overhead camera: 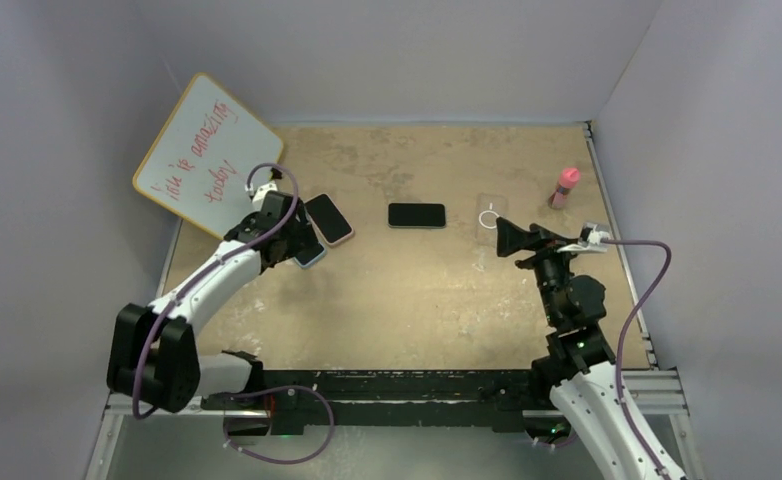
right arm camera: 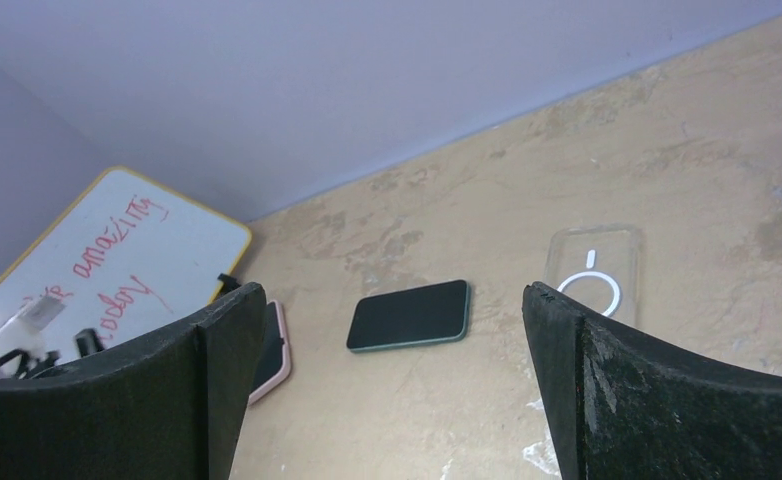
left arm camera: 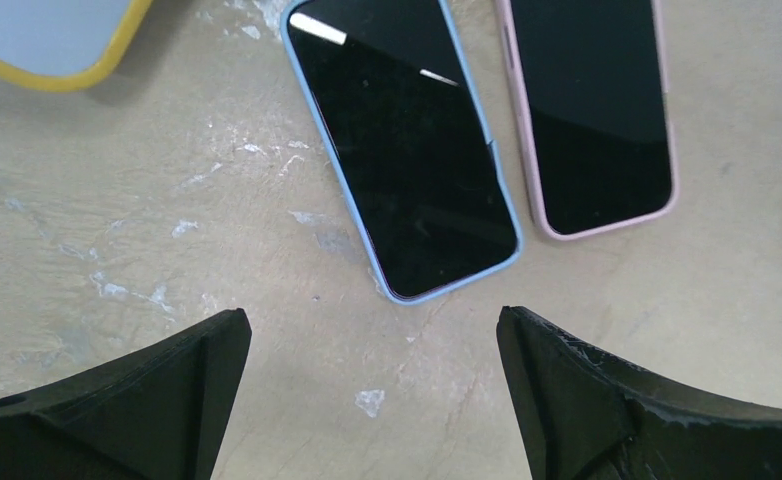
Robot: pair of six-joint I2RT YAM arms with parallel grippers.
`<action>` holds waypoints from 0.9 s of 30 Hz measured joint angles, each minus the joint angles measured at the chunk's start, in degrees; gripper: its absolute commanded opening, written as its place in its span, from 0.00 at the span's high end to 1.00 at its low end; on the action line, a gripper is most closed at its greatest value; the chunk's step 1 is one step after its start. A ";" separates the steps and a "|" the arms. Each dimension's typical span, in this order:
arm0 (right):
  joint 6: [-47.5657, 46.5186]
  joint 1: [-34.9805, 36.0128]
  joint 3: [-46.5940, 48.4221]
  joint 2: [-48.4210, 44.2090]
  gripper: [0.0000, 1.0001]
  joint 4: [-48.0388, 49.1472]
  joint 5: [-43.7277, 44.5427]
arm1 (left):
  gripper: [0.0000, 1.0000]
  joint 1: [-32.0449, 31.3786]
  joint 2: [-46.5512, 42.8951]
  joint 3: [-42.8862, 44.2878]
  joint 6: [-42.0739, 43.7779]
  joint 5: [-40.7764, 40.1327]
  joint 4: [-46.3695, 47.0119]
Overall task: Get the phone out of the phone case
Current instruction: Pick up the phone at the center of the board.
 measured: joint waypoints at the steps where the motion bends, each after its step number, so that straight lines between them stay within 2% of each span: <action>1: -0.04 1.01 -0.33 -0.61 0.01 -0.17 0.44 | 0.00 0.00 1.97 0.44 -0.55 -0.20 -0.13; 6: -0.02 5.22 -2.54 -1.81 0.01 -0.79 3.82 | 0.00 0.00 9.57 3.82 -2.29 -2.34 -0.37; 12: -0.04 9.05 -4.92 -1.20 0.01 -0.20 8.15 | 0.00 0.00 14.16 6.80 -4.50 -4.52 0.74; 27: -0.55 12.20 -6.36 -0.66 0.01 2.60 12.72 | 0.00 0.85 26.97 14.49 -9.90 -7.82 1.99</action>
